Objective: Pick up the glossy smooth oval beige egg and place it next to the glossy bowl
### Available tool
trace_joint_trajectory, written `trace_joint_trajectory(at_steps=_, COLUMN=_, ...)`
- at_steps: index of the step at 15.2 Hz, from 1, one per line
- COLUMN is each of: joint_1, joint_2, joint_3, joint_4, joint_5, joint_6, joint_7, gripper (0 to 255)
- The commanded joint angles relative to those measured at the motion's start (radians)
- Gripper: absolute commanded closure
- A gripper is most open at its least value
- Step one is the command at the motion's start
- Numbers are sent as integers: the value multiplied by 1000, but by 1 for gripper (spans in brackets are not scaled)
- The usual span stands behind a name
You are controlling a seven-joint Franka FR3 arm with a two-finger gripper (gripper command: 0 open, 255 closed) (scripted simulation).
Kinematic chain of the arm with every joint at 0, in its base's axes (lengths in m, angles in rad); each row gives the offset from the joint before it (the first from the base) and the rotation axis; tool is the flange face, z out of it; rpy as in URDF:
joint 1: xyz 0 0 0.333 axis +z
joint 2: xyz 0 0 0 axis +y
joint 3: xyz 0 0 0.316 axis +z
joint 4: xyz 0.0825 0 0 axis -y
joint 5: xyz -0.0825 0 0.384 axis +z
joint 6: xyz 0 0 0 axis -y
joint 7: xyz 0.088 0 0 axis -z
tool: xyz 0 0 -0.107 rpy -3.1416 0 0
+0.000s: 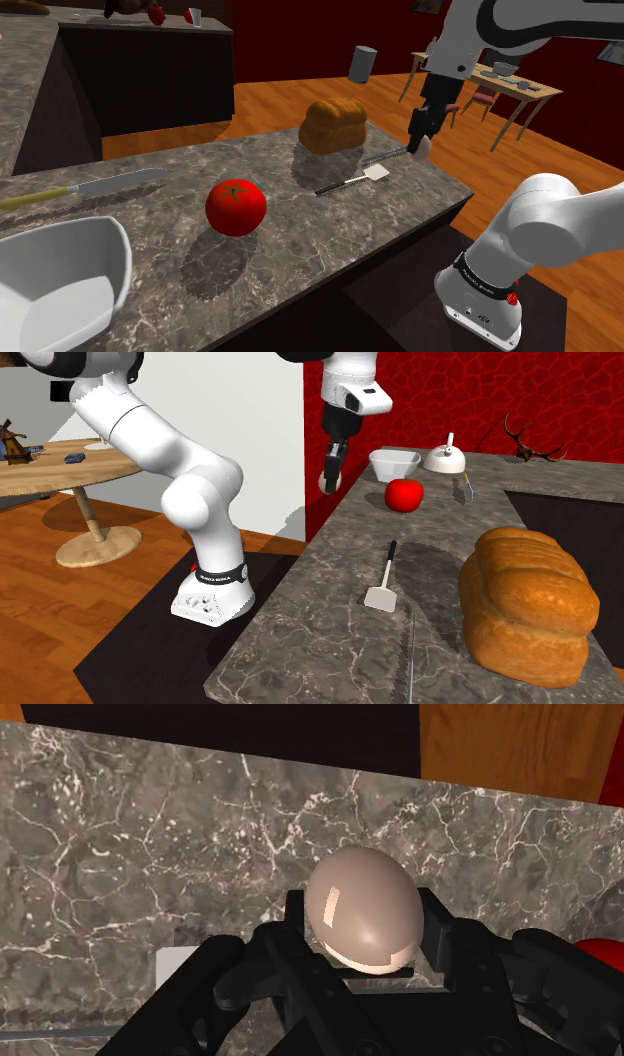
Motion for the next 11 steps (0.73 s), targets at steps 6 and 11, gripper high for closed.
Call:
trace_joint_trajectory(at_steps=6, joint_1=79, joint_2=105, joint_3=147, joint_4=56, joint_5=122, joint_6=79, joint_7=152, gripper=255)
trace_joint_trajectory(at_steps=11, joint_1=122, joint_2=218, joint_3=245, joint_4=134, joint_5=183, joint_6=140, joint_7=254, gripper=255)
